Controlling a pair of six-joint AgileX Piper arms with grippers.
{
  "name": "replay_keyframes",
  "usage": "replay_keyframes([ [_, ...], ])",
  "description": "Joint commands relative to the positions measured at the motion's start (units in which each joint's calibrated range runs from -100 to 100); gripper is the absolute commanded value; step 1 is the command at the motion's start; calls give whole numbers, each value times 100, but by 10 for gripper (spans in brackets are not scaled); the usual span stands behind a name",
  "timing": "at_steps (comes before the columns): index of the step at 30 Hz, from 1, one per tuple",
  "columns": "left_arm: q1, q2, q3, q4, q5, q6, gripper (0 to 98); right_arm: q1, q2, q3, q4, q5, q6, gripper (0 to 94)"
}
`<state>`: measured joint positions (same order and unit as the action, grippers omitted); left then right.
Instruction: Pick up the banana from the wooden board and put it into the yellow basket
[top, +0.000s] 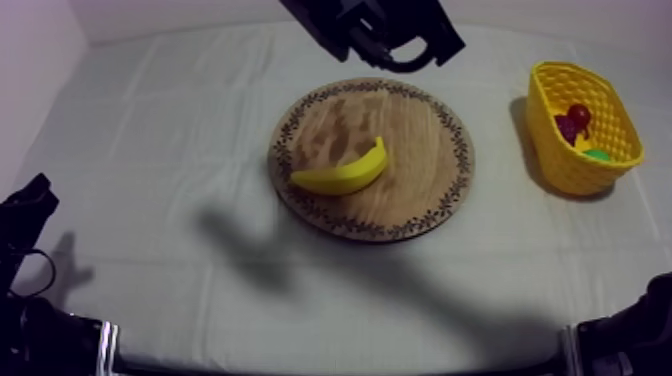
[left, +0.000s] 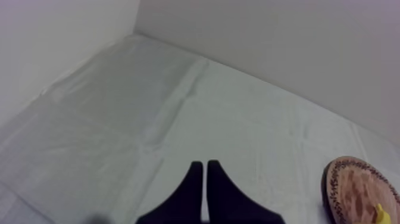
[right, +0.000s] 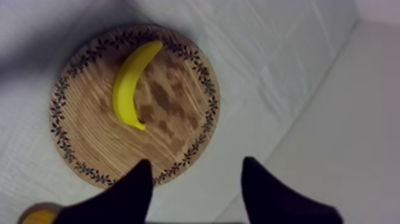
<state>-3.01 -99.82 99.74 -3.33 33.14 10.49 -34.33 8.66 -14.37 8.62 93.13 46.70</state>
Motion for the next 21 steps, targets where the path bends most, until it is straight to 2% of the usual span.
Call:
replay_keyframes([
  [1,1,0,3,3,1,-1,1,7,9,-2,-10,-20,-35,625],
  [9,1,0,3,3,1,-1,1,-33,32,93,41,41,-141,731],
  [21,1,0,3,3,1,-1,1,-106,391,825,148,51,-278,763],
])
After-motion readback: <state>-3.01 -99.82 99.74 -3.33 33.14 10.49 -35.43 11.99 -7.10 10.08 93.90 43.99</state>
